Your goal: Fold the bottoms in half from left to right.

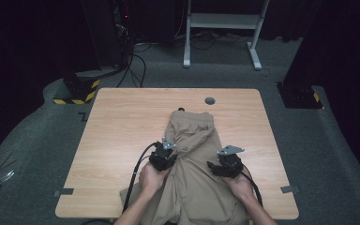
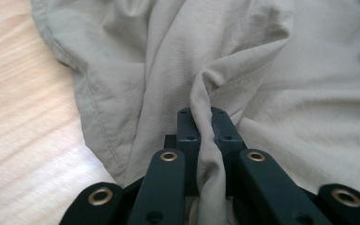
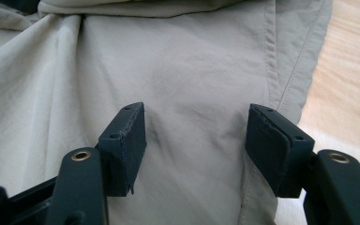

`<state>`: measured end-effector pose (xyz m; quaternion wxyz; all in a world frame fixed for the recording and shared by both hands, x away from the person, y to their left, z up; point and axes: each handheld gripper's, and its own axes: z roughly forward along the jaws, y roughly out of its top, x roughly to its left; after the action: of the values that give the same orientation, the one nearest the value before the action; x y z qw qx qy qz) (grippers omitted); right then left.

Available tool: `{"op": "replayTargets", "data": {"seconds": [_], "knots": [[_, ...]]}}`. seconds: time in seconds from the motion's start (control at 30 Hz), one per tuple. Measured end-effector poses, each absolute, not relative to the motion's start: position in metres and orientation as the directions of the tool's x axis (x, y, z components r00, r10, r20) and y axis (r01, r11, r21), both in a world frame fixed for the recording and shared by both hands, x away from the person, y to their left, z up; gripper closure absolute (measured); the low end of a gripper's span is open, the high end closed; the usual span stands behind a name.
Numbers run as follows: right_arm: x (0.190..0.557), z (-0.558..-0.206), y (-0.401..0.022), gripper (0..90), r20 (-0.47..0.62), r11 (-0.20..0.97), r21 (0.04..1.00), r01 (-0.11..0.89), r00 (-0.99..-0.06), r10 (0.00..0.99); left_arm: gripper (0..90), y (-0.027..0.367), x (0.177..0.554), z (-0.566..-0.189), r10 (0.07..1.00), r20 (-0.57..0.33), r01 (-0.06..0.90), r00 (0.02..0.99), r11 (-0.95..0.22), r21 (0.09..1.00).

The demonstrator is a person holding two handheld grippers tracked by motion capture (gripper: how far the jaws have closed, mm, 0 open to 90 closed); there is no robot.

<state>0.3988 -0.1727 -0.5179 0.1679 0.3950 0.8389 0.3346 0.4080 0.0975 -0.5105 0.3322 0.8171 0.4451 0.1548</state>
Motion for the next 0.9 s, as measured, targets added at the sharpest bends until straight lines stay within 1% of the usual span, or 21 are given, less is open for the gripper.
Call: {"op": "replayTargets", "data": {"seconds": [0.07,0.13,0.33,0.5,0.7,0.73,0.8,0.83,0.9], "knots": [[0.407,-0.516,-0.169,38.6,-0.019,0.48,0.68,0.554,-0.641,0.767,84.8,0.101,0.413,-0.511,0.836,-0.052,0.632,0.547,-0.371,0.681],[0.409,-0.514,-0.166,38.9,-0.023,0.487,0.674,0.555,-0.643,0.766,84.9,0.102,0.42,-0.51,0.841,-0.041,0.636,0.539,-0.375,0.675],[0.4,-0.513,-0.167,39.8,-0.033,0.507,0.671,0.541,-0.662,0.749,84.9,0.106,0.441,-0.508,0.855,-0.018,0.651,0.519,-0.381,0.657],[0.403,-0.516,-0.167,41.0,-0.042,0.494,0.685,0.535,-0.648,0.76,84.9,0.106,0.456,-0.507,0.867,-0.016,0.66,0.498,-0.367,0.655],[0.421,-0.52,-0.167,41.3,-0.036,0.457,0.71,0.535,-0.621,0.783,84.3,0.105,0.469,-0.506,0.88,-0.003,0.672,0.476,-0.361,0.646],[0.423,-0.52,-0.167,41.2,-0.037,0.454,0.713,0.535,-0.617,0.786,83.8,0.106,0.471,-0.506,0.881,-0.014,0.68,0.473,-0.355,0.641],[0.425,-0.52,-0.165,41.2,-0.037,0.444,0.715,0.54,-0.605,0.796,76.7,0.11,0.472,-0.505,0.884,-0.048,0.688,0.466,-0.328,0.647],[0.425,-0.521,-0.165,41.2,-0.036,0.439,0.717,0.541,-0.6,0.799,69.0,0.112,0.471,-0.504,0.882,-0.068,0.691,0.466,-0.315,0.65],[0.424,-0.522,-0.165,41.2,-0.035,0.433,0.723,0.539,-0.597,0.802,62.7,0.118,0.466,-0.501,0.88,-0.079,0.684,0.469,-0.305,0.662]]}}
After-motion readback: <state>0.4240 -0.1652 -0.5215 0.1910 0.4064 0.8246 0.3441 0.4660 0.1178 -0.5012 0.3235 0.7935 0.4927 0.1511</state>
